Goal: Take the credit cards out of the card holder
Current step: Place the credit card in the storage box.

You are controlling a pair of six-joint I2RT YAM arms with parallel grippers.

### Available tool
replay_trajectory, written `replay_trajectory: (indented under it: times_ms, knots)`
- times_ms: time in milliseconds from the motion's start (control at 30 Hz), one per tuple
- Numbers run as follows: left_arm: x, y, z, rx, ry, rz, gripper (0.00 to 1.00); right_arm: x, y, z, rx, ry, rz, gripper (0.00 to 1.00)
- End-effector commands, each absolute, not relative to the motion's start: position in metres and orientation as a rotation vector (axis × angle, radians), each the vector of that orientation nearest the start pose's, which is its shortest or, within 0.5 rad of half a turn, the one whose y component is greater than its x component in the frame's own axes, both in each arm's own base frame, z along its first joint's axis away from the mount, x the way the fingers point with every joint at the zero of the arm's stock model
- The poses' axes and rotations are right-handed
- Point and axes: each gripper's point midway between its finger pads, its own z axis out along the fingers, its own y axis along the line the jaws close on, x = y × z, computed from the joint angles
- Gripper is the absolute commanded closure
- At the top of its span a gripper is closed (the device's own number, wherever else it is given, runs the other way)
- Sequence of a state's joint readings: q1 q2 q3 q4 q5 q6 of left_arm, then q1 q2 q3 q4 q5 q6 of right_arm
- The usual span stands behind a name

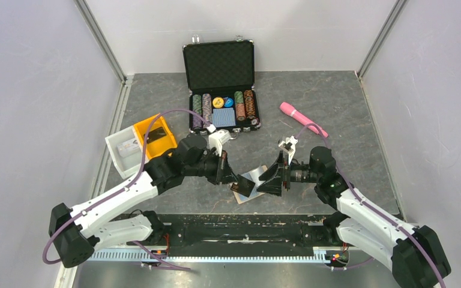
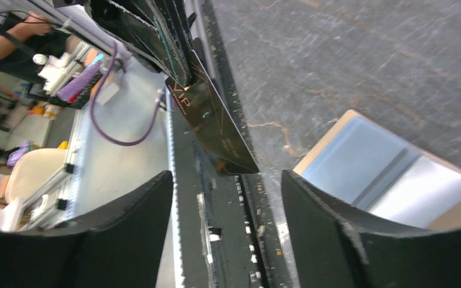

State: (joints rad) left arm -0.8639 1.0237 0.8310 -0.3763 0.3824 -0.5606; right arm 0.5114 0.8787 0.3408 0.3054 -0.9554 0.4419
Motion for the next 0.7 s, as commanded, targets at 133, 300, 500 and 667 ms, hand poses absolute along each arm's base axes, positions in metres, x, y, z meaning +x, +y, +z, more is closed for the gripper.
replay_trajectory:
  times_ms: [133,300,500,667]
  knots:
    - [0.2,-0.247,0.205,0.209,2.327,-0.945,0.98,0.168,0.243,0.176,-0.642,1.757,1.296,0.14]
    - [0.251,-0.173,0.222,-0.068,2.276,-0.733,0.98,0.176,0.238,0.173,-0.623,1.769,1.221,0.02]
    - [0.292,-0.098,0.255,-0.239,2.209,-0.479,0.98,0.181,0.233,0.172,-0.619,1.794,1.16,0.02]
    - [0.323,-0.055,0.258,-0.368,2.198,-0.263,0.98,0.182,0.229,0.158,-0.597,1.817,1.134,0.02]
